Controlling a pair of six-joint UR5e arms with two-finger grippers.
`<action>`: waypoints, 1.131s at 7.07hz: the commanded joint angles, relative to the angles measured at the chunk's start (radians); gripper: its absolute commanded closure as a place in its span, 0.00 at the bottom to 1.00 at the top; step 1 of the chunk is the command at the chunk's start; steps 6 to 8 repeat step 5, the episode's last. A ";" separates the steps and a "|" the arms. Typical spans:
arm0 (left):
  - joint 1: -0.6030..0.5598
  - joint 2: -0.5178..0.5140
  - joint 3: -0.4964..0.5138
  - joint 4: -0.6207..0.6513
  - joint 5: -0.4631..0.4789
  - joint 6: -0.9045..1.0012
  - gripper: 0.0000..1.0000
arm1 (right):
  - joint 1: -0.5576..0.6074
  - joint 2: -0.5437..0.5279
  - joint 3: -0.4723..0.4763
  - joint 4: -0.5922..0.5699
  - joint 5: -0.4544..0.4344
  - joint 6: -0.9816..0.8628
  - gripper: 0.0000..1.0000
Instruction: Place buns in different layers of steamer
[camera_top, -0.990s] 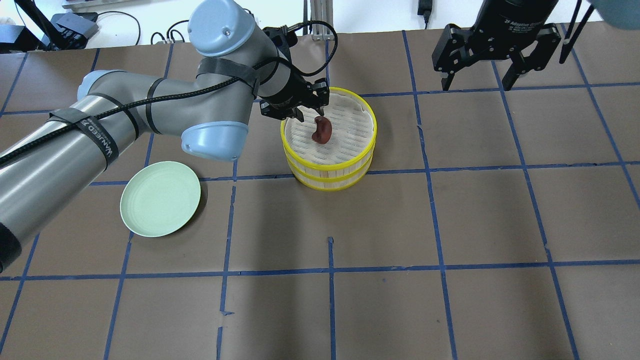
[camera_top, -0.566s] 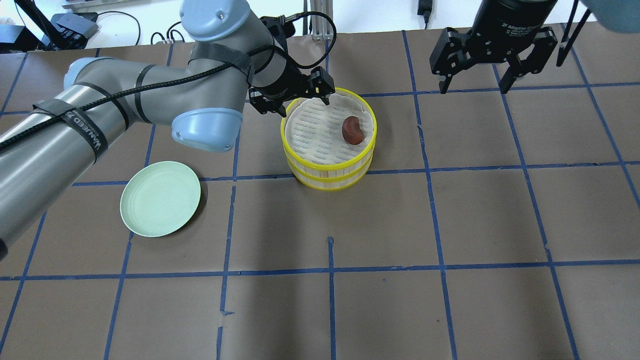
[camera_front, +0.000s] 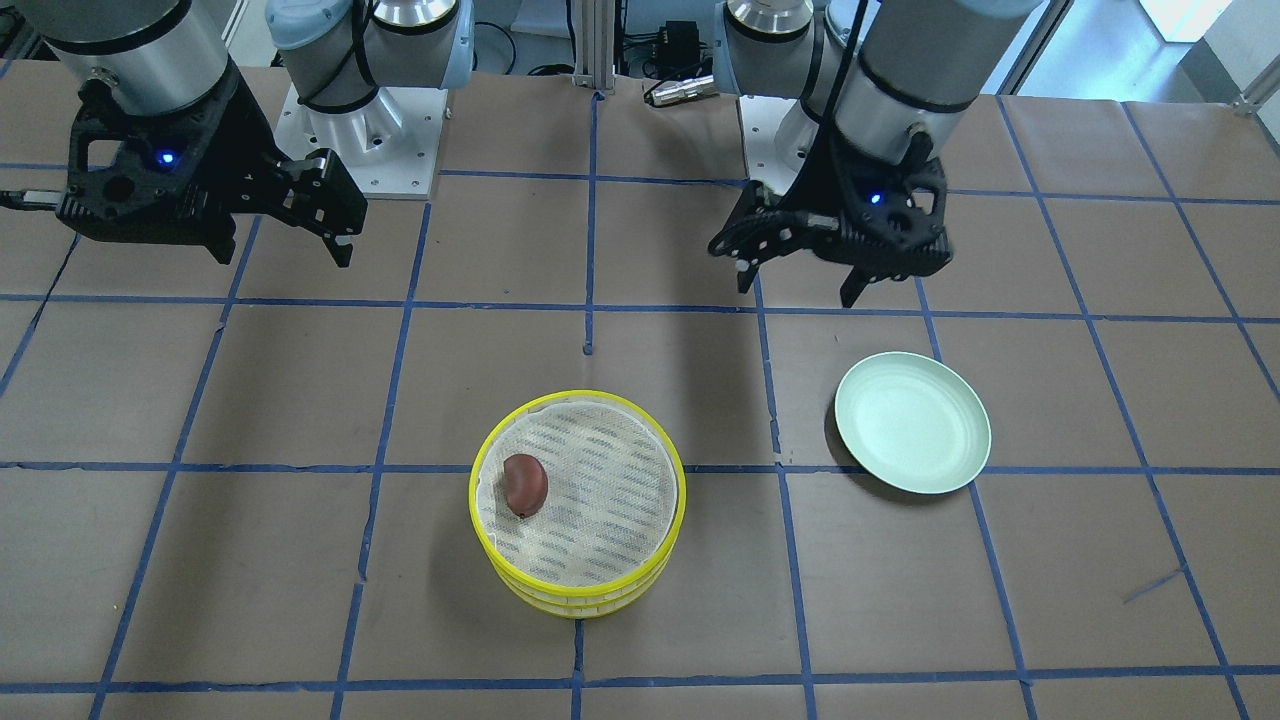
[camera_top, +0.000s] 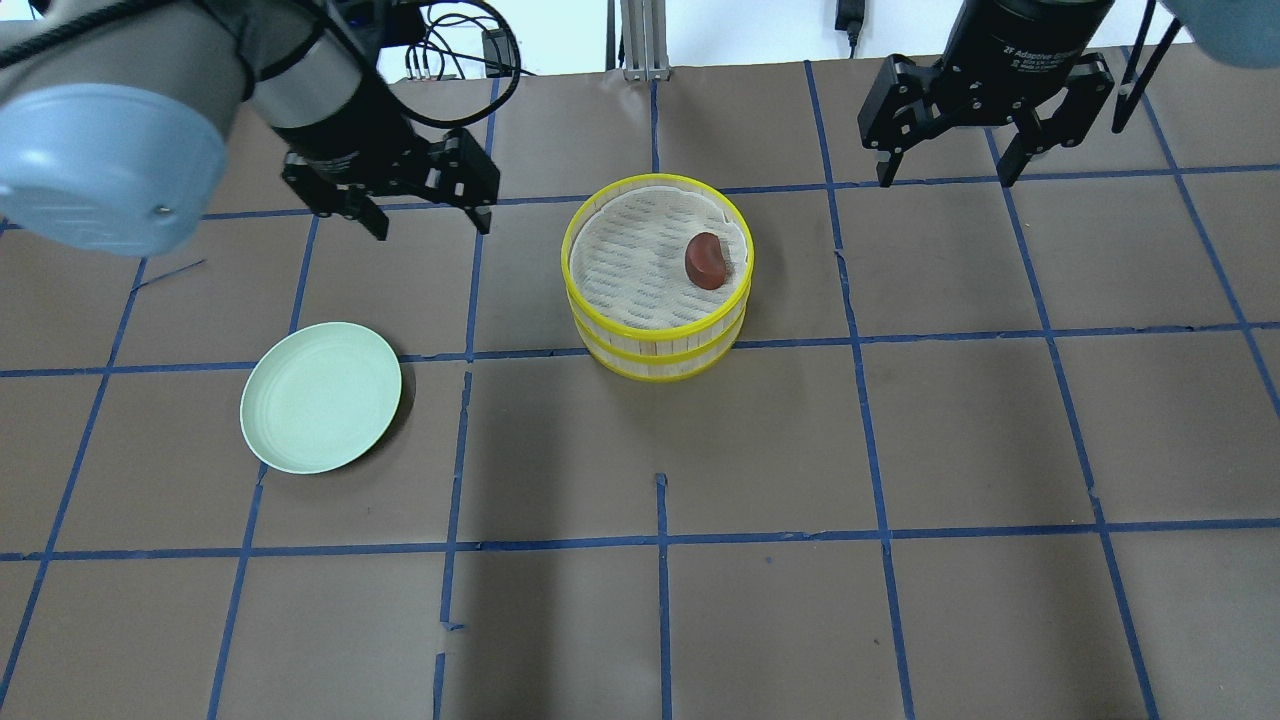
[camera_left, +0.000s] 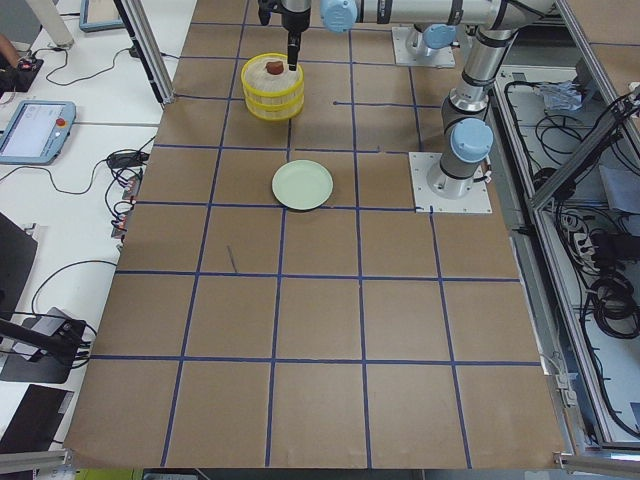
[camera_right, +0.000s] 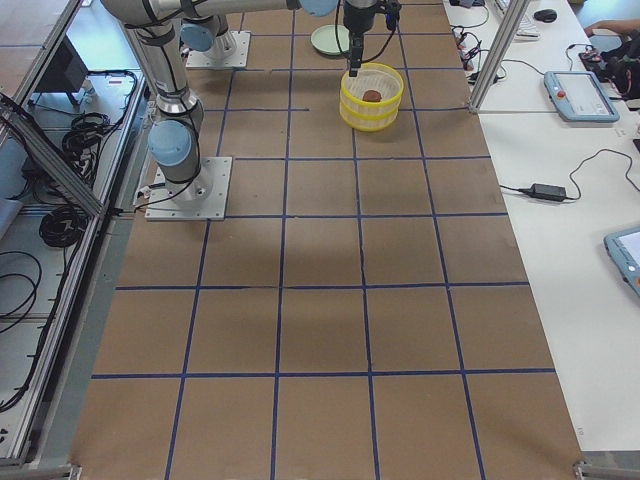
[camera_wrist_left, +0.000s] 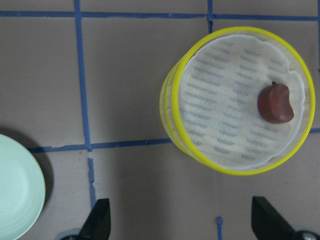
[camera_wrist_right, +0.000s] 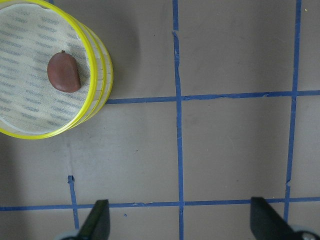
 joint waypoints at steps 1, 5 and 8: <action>0.044 0.111 -0.014 -0.175 0.073 0.089 0.00 | 0.000 0.000 -0.001 0.001 -0.008 0.000 0.00; 0.044 0.114 -0.034 -0.165 0.065 0.152 0.00 | -0.001 0.001 0.001 -0.003 -0.020 -0.002 0.00; 0.044 0.114 -0.034 -0.165 0.065 0.152 0.00 | -0.001 0.001 0.001 -0.003 -0.020 -0.002 0.00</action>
